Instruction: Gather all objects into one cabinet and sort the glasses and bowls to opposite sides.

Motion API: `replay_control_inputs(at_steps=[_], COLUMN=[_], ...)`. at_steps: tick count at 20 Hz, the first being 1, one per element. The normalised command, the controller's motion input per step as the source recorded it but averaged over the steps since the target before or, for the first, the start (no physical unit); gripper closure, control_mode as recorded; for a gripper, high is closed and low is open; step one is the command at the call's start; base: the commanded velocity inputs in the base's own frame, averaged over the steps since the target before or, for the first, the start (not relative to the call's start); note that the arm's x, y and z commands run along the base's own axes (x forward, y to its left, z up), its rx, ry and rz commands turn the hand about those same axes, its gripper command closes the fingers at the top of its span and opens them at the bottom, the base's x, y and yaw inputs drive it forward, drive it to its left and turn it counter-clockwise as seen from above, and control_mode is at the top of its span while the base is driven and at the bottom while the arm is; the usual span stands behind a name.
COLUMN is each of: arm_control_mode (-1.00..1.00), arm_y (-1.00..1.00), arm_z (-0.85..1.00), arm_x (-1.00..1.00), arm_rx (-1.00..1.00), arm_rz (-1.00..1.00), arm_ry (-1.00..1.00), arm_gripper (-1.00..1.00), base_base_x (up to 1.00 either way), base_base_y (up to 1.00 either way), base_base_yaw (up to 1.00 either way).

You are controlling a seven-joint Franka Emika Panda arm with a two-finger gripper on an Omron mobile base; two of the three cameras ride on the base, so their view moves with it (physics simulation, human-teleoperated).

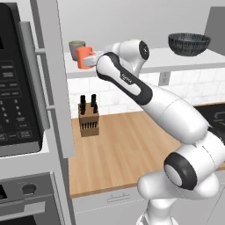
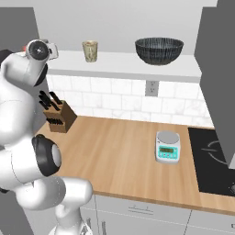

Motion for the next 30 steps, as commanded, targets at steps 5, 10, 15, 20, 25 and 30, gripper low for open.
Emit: replay_control_inputs(at_steps=[5,10,15,20,25,30], arm_control_mode=[-1.0,-1.0,-1.0,-1.0,-1.0,-1.0], arm_y=[0.09,0.17,0.19,0.0,0.0,0.0], arm_z=[-0.02,-0.08,-0.11,-0.13,0.0,0.0], arm_x=[0.24,0.31,0.11,0.02,0.0,0.0], arm_rx=[0.0,0.0,0.0,0.0,0.0,0.0], arm_rz=[0.0,0.0,0.0,0.0,0.0,0.0], arm_ry=[-0.01,0.0,0.0,0.0,-0.03,0.0], arm_gripper=[1.0,1.0,1.0,1.0,1.0,1.0], base_base_x=[0.0,0.0,0.0,0.0,0.0,0.0], base_base_y=[0.0,0.0,0.0,0.0,0.0,0.0], base_base_yaw=[0.0,0.0,0.0,0.0,0.0,0.0])
